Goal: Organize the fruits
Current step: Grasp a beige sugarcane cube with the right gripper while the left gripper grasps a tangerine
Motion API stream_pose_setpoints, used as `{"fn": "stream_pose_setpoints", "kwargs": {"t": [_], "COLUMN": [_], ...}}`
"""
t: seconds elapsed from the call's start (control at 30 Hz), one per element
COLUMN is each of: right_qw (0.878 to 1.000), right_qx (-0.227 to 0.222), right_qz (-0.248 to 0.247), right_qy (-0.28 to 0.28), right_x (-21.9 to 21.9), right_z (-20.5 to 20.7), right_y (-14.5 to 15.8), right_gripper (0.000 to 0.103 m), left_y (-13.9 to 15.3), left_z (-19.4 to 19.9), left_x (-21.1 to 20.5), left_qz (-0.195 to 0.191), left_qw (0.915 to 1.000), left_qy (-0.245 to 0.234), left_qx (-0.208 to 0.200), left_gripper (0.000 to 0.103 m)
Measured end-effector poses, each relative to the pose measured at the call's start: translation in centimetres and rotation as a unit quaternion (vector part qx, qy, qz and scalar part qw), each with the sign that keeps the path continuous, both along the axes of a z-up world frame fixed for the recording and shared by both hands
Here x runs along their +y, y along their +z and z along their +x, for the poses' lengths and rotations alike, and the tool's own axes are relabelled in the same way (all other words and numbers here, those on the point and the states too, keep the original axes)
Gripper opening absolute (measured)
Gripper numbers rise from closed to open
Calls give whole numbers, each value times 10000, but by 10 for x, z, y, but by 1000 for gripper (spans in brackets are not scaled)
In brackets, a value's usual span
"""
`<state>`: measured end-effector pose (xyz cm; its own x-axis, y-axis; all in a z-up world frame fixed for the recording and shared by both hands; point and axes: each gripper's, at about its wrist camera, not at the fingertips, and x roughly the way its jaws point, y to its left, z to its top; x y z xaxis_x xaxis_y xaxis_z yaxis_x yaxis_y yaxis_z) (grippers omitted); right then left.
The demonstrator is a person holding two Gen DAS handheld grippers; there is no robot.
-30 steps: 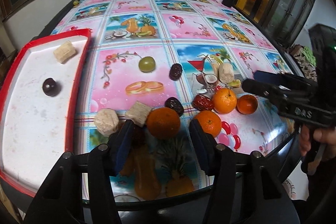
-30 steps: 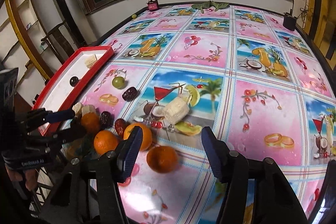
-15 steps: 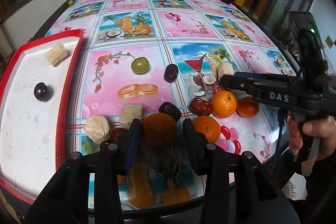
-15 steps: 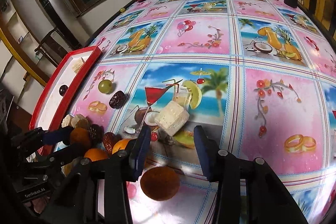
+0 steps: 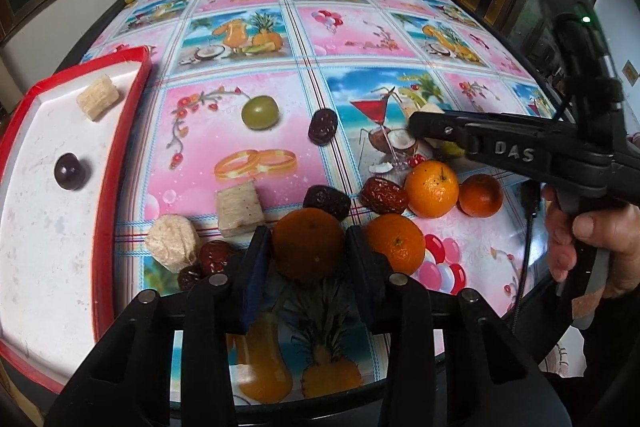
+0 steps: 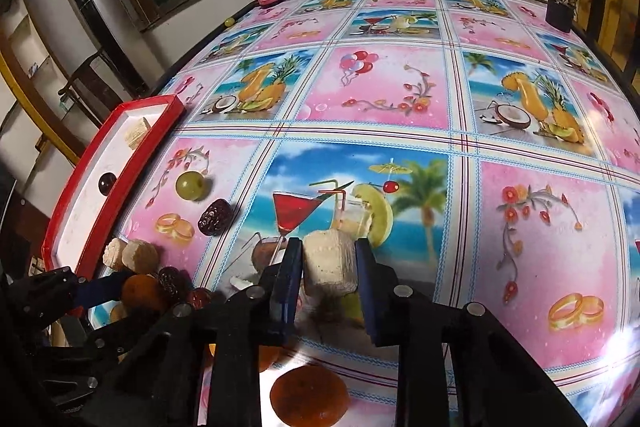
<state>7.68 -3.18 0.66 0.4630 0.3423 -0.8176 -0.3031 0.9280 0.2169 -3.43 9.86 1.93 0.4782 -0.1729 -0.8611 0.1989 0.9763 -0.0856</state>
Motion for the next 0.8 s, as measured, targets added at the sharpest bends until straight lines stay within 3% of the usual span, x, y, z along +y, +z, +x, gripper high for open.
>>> {"fn": "stream_pose_setpoints", "kwargs": {"t": [0.8], "right_qw": [9998], "right_qx": [-132], "right_qz": [130], "right_qy": [-6], "right_x": [-9], "right_z": [-12], "right_y": [12], "right_gripper": [27], "left_y": [23], "left_z": [-3], "left_x": [24], "left_qz": [-330], "left_qw": [9987], "left_qy": [268], "left_qx": [-281], "left_gripper": [35]}}
